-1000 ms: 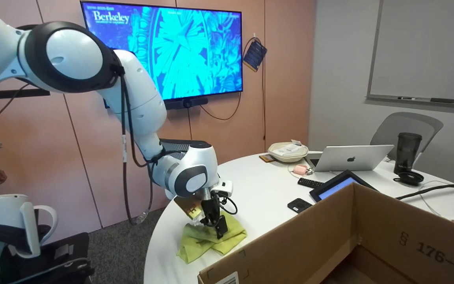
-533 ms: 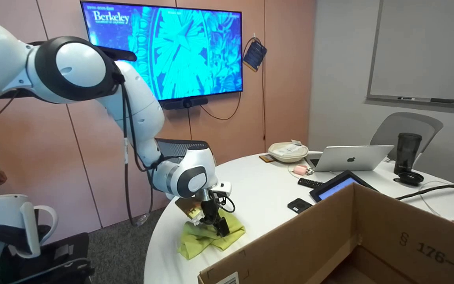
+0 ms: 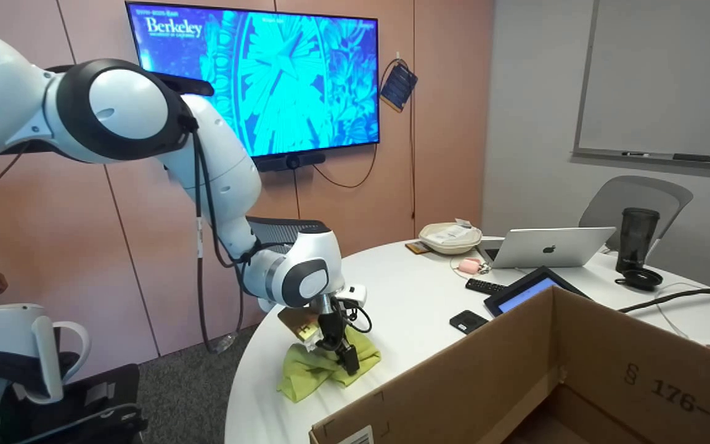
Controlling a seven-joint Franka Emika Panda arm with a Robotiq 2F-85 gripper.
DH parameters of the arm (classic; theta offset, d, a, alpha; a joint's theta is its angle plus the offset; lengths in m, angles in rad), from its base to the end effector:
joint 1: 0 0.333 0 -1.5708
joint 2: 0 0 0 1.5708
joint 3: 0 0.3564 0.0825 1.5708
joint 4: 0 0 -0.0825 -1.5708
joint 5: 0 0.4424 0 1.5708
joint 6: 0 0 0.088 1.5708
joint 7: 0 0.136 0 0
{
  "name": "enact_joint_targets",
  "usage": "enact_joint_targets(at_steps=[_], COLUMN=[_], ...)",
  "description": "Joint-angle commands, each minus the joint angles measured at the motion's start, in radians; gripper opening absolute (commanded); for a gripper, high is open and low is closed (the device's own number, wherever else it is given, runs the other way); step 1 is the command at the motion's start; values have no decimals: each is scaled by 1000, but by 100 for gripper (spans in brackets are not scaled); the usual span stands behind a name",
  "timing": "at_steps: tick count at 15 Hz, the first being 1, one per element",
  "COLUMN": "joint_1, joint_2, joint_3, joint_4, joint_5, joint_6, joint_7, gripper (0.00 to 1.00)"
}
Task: Put the green marker on the yellow towel, fold the towel twice and put it in the brown box
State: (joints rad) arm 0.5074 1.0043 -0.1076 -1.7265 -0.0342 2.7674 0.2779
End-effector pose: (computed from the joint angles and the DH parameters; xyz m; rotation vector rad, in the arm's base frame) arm 0.6371 0.2702 -0.0474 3.0400 0.3126 0.1105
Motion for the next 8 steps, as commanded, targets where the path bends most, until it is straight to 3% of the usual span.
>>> enact_joint_targets(at_steps=[1, 8], joint_1=[-69, -214], joint_2=[-44, -245], joint_3=[54, 126], joint_4=[-24, -175], joint_5=[-18, -17], joint_6=[-20, -53], joint_7=[-46, -195], gripper=[2, 5])
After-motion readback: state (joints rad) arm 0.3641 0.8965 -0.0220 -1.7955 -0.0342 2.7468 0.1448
